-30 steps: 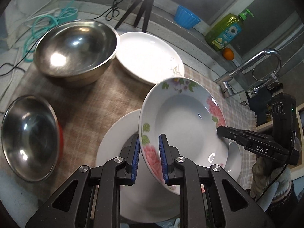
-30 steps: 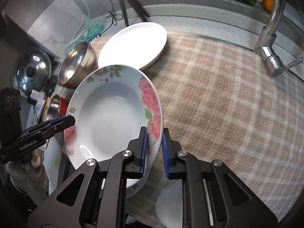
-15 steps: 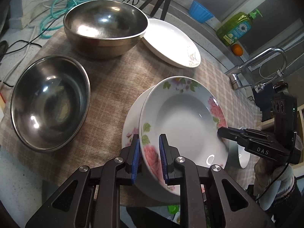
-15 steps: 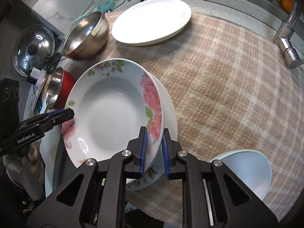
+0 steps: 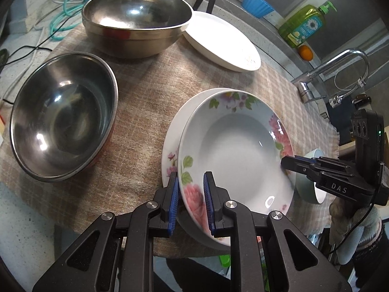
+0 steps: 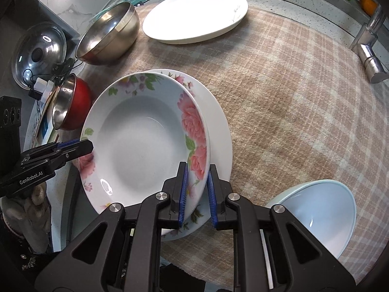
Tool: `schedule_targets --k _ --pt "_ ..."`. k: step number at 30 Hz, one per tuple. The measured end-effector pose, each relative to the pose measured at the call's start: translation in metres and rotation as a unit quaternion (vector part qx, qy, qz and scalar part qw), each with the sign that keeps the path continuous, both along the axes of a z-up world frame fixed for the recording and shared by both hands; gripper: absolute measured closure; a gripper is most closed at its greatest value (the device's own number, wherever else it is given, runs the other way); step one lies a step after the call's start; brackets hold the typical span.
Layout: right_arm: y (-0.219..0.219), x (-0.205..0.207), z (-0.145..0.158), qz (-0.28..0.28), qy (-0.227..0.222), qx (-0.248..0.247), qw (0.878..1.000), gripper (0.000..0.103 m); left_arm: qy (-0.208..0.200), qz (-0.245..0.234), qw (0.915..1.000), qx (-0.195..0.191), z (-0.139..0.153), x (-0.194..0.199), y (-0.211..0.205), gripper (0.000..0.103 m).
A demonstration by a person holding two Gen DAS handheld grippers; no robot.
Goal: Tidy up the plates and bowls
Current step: 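Carry the rose-pattern plate and lower it onto the pink-flowered plate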
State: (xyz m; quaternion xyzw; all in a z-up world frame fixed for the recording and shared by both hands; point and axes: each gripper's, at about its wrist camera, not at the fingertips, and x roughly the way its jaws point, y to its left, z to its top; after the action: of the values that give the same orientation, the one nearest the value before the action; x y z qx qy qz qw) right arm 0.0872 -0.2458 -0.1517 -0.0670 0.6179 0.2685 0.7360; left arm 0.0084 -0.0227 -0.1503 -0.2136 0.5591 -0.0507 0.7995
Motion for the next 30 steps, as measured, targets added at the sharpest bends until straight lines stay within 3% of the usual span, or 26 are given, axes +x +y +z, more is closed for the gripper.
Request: schedule_targets --k 15,30 --pt "0.006 -0.002 0.004 0.008 -0.026 -0.032 0.999 0.085 0.001 -0.015 0.9997 0.017 0.0 0.003 -0.004 0.085" --pt "0.005 -0.002 0.004 0.005 -0.028 -0.034 0.999 0.084 0.005 -0.039 0.998 0.048 0.001 0.008 -0.016 0.081"
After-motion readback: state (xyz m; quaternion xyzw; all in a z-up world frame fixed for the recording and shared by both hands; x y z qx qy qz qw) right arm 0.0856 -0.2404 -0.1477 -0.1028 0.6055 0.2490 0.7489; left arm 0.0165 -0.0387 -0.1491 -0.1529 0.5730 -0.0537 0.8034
